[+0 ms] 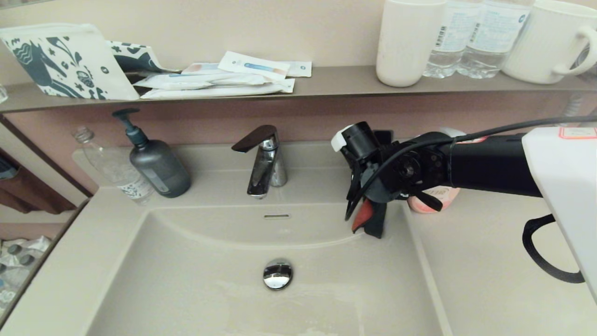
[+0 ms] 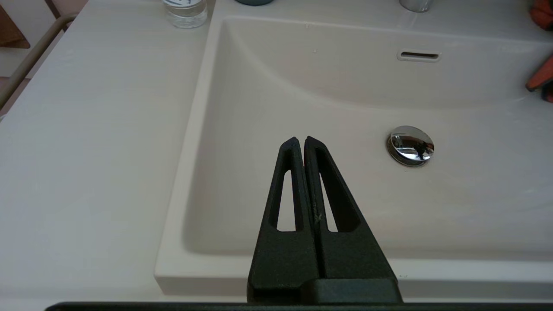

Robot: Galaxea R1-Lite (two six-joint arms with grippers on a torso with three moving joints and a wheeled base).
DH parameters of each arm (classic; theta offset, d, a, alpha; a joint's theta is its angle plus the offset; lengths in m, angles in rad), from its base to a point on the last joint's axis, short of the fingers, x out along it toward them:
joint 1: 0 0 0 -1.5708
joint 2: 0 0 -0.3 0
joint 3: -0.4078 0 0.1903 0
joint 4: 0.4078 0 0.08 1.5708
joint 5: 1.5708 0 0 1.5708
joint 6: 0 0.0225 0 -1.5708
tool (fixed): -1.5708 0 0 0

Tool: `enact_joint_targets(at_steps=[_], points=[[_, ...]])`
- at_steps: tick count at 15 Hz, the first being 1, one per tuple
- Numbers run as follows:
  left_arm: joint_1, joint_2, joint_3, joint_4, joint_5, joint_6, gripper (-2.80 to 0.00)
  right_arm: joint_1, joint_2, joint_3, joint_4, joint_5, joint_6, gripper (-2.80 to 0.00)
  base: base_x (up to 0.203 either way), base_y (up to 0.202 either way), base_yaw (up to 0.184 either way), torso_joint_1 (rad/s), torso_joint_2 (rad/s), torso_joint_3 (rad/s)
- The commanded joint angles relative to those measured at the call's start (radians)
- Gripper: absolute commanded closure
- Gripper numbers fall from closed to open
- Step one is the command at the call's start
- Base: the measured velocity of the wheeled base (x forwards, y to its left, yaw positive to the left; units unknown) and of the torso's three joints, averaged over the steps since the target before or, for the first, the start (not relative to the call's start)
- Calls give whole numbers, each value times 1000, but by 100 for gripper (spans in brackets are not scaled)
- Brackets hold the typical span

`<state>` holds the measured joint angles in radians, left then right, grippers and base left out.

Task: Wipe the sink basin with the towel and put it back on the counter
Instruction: Wipe the sink

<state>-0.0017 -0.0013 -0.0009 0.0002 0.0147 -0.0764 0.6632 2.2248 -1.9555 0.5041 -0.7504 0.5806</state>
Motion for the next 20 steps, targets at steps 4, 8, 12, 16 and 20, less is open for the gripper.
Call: enact_joint_targets(at_steps=[4,8,12,16,20], points=[[0,1,1,0,-1,0,0,60,35,-10,-49,9,2,0,0,0,0,0,0,0],[0,1,0,0,0,-1,0,138,51,-11,-141,64,-24,0,0,0,0,0,0,0],[0,1,0,0,1,-1,0,190,49,-11,-191,131,-39,0,0,0,0,0,0,0],[0,1,1,0,0,0,0,176,49,-14,-186,126,-47,0,0,0,0,0,0,0],[0,1,1,0,0,-1,0,103,31,-10,-95,58,-42,0,0,0,0,0,0,0]])
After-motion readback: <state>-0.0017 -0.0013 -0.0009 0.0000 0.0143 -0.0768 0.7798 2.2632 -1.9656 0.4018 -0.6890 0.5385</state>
